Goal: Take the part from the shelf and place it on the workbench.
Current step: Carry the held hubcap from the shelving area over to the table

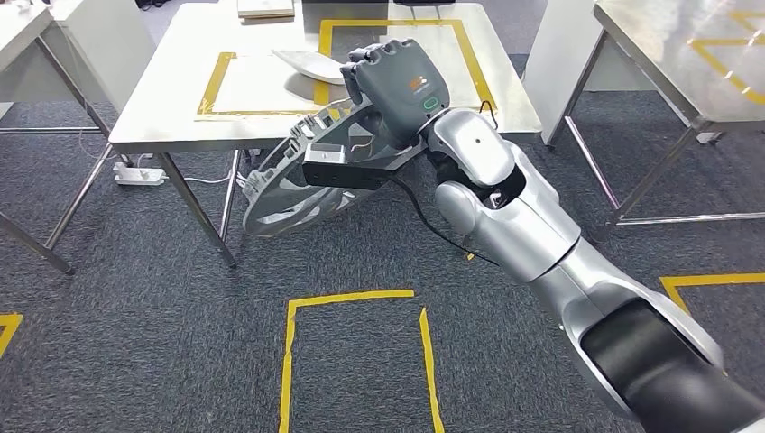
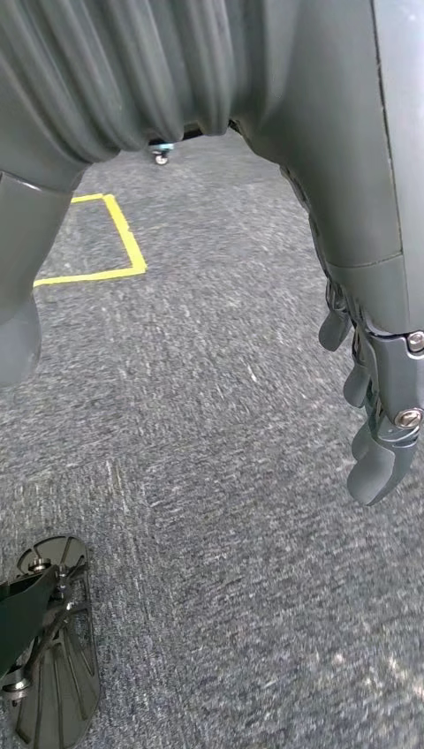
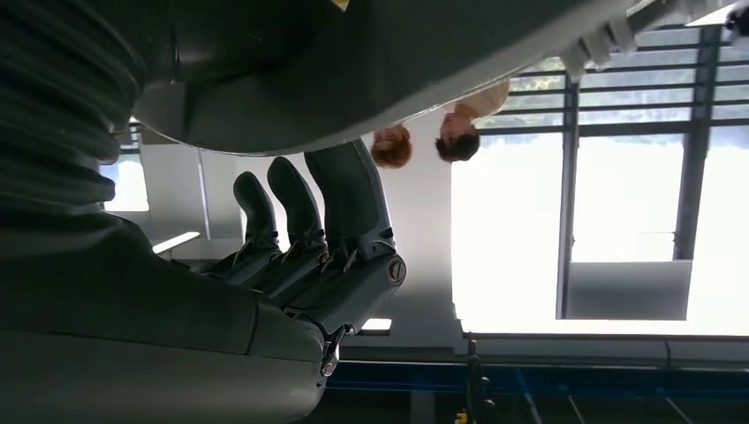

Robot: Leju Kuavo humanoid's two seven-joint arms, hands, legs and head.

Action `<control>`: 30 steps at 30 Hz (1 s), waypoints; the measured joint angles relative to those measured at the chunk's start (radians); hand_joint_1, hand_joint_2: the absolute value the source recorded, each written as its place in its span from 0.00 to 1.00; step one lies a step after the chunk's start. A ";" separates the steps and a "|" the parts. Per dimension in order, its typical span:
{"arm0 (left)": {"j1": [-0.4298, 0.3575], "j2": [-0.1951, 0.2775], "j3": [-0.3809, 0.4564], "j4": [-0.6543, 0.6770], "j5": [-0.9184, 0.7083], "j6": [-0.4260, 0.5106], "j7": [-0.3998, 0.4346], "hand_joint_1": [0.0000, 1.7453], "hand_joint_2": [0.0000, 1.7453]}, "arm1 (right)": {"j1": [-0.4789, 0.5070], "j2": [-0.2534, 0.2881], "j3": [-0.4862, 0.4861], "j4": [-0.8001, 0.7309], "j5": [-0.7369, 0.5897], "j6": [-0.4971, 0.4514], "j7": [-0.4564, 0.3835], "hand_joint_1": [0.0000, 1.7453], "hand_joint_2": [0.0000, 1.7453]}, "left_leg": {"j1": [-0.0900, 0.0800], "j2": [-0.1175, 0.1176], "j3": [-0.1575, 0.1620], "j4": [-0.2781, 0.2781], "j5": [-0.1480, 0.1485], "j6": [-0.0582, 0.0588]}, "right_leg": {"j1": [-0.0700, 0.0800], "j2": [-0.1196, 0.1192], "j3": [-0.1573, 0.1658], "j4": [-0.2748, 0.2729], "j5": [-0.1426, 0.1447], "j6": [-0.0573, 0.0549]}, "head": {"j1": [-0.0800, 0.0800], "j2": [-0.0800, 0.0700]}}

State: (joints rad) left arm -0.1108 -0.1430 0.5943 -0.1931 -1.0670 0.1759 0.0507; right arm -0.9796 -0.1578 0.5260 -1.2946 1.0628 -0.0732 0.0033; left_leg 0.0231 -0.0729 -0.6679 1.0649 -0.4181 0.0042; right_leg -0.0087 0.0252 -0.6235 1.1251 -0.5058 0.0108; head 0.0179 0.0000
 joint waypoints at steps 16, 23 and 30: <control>0.003 -0.001 -0.002 0.000 -0.014 -0.016 -0.003 0.00 1.00 | 0.000 -0.004 -0.019 0.001 -0.028 -0.027 0.071 1.00 1.00 | 0.005 -0.019 0.002 -0.050 0.042 -0.034 | 0.004 0.025 0.021 -0.090 0.040 -0.019 | 0.000 0.000; 0.000 -0.002 -0.002 0.000 -0.020 -0.019 -0.006 0.00 1.00 | -0.002 -0.006 -0.025 -0.005 -0.005 -0.042 0.090 1.00 1.00 | 0.007 -0.010 0.023 -0.085 0.052 -0.012 | 0.001 0.015 0.029 -0.098 0.038 -0.001 | 0.001 0.000; 0.001 -0.004 -0.015 0.000 -0.034 -0.024 -0.010 0.00 1.00 | 0.007 -0.026 -0.031 -0.007 -0.004 -0.041 0.092 1.00 1.00 | 0.035 0.016 0.028 -0.089 0.052 -0.032 | -0.033 -0.011 -0.061 0.085 -0.035 0.050 | 0.006 0.000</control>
State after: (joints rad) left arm -0.1101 -0.1468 0.5789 -0.1930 -1.1014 0.1520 0.0404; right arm -0.9726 -0.1835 0.4952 -1.3012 1.0589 -0.1142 0.0957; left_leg 0.0582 -0.0572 -0.6399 0.9756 -0.3665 -0.0278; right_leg -0.0422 0.0140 -0.6841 1.2106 -0.5409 0.0610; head 0.0237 0.0000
